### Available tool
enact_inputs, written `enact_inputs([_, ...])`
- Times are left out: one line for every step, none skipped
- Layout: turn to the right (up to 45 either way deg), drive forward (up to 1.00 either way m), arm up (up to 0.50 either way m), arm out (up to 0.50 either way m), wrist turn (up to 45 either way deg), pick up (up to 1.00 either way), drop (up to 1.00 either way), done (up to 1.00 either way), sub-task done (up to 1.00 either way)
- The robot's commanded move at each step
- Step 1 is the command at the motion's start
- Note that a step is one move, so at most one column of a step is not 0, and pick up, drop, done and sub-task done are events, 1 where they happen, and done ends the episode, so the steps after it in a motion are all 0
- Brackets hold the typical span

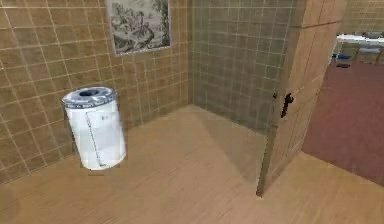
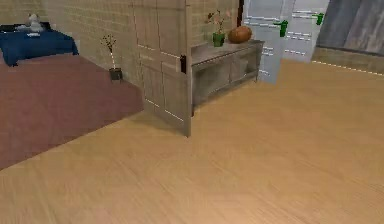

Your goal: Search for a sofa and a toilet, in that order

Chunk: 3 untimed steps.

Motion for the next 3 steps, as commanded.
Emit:
enact_inputs([45.0,0.0,0.0,0.0,0.0,0.0,0.0,0.0,0.0])
enact_inputs([45.0,0.0,0.0,0.0,0.0,0.0,0.0,0.0,0.0])
enact_inputs([0.0,0.4,0.0,0.0,0.0,0.0,0.0,0.0,0.0])
